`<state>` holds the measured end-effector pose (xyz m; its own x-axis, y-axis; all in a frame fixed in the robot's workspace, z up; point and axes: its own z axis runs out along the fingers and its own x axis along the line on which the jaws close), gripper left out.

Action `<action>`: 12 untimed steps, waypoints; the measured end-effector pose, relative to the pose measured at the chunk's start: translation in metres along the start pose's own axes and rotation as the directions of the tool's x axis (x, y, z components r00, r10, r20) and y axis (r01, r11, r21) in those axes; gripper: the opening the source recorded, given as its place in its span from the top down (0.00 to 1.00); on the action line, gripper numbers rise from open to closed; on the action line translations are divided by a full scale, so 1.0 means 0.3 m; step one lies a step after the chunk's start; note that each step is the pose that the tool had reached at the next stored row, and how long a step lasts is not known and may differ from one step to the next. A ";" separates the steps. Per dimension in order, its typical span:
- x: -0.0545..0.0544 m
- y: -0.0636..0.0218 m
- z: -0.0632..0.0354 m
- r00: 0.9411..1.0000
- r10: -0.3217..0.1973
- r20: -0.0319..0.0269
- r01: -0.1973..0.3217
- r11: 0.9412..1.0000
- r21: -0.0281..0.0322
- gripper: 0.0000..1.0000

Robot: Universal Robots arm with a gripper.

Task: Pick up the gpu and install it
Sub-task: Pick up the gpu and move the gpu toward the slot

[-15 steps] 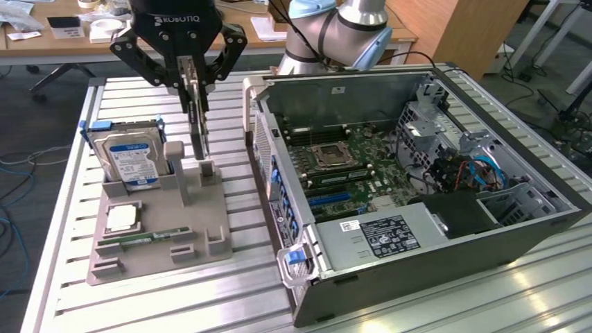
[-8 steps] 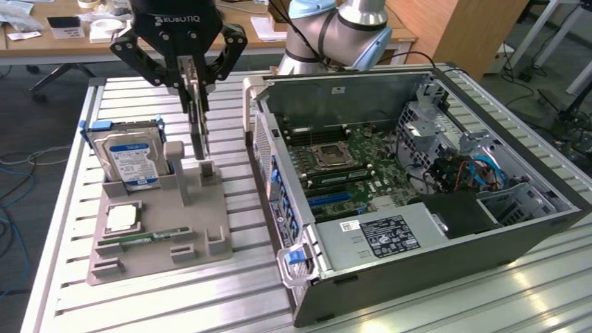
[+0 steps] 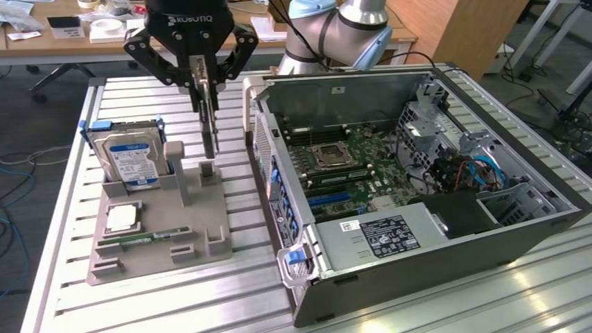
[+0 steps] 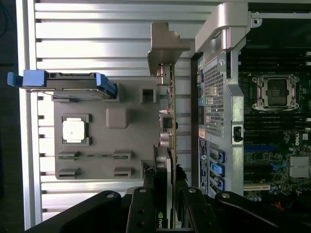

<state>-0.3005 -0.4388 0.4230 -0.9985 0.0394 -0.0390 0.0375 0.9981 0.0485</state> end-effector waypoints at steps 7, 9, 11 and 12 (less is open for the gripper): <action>-0.066 0.002 0.003 1.000 0.000 0.000 0.000 1.000 0.000 0.73; -0.087 0.003 0.004 1.000 0.000 0.000 0.000 1.000 0.000 0.73; -0.109 0.004 0.005 1.000 0.000 0.000 0.000 1.000 -0.001 0.73; -0.121 0.004 0.005 1.000 0.000 0.000 0.000 1.000 -0.001 0.73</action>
<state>-0.2643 -0.4388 0.4229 -0.9985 0.0393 -0.0390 0.0374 0.9981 0.0491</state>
